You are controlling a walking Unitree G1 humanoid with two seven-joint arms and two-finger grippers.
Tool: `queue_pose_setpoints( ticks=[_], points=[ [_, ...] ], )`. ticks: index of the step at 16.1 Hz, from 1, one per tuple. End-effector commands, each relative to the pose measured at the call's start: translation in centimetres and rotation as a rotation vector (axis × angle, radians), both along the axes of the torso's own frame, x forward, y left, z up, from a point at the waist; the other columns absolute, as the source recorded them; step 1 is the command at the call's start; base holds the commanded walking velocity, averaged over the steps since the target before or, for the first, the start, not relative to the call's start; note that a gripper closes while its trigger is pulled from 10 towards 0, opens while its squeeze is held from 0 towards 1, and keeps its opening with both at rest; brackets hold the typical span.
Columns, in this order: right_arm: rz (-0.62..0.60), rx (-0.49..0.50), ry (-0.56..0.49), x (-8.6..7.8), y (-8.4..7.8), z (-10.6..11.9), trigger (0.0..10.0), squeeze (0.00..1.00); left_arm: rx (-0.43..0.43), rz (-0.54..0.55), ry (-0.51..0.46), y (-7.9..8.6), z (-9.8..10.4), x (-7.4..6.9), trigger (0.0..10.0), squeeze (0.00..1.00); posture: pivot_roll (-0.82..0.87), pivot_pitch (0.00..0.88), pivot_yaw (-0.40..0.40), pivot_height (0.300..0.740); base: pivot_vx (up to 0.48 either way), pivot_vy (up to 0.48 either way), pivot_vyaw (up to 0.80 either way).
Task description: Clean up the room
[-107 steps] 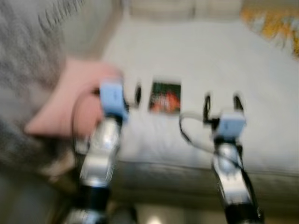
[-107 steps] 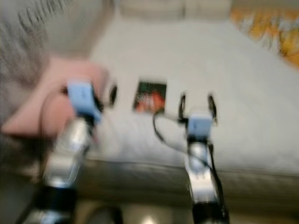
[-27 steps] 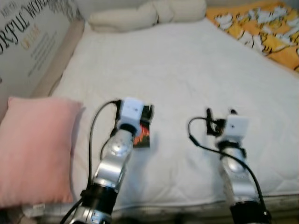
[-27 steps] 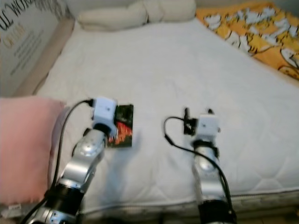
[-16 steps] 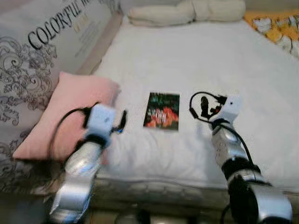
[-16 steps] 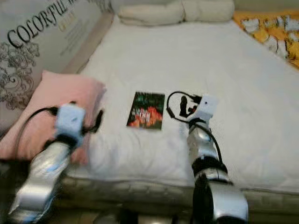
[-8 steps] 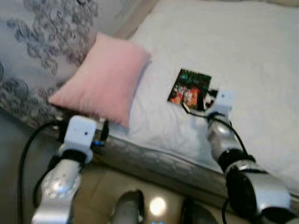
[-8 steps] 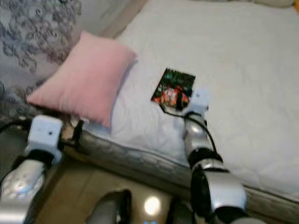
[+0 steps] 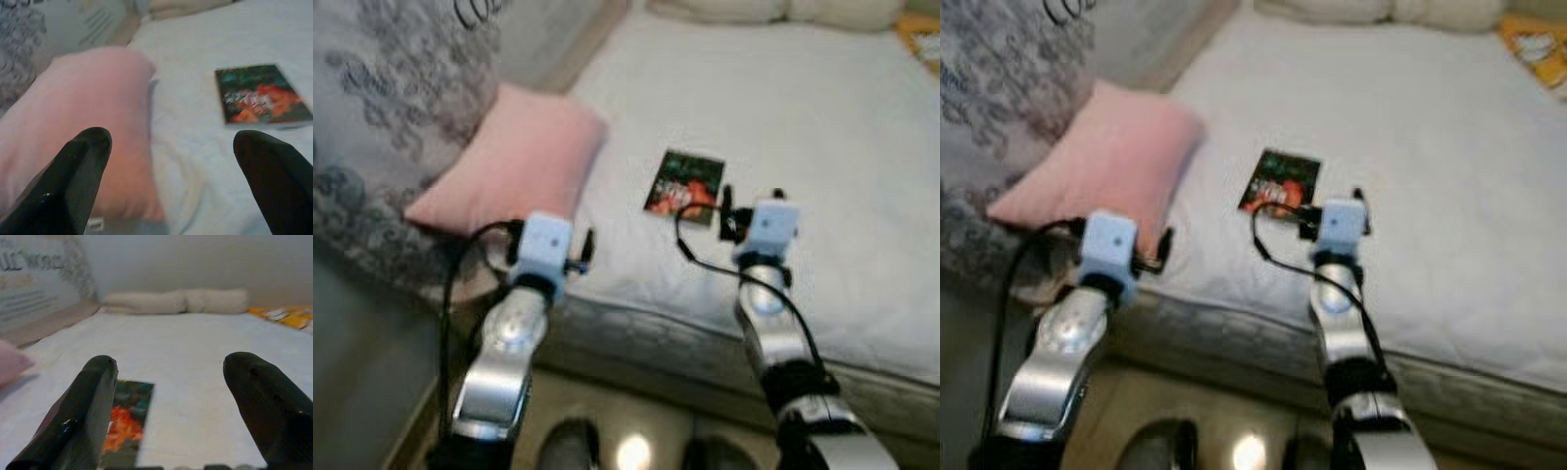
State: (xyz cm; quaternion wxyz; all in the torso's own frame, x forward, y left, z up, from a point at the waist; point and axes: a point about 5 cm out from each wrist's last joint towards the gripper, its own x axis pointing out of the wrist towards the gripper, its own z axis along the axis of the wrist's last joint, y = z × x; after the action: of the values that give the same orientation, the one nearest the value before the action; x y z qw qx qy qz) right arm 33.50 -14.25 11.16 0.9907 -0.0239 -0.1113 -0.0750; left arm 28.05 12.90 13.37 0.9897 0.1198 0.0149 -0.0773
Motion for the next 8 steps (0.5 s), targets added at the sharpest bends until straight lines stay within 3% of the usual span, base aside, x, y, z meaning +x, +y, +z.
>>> queue_pose_setpoints(
  ticks=[1,8],
  points=[
    [-0.009,0.001,0.012,-0.16,-0.07,-0.28,10.0,0.0,0.005,0.005,0.002,0.31,-0.08,0.02,10.0,0.0,0.07,0.039,0.034,0.736,0.0,0.0,0.0],
    [-0.009,0.001,0.012,-0.16,-0.07,-0.28,10.0,0.0,0.005,0.005,0.002,0.31,-0.08,0.02,10.0,0.0,0.07,0.039,0.034,0.736,0.0,0.0,0.0]
  ],
)
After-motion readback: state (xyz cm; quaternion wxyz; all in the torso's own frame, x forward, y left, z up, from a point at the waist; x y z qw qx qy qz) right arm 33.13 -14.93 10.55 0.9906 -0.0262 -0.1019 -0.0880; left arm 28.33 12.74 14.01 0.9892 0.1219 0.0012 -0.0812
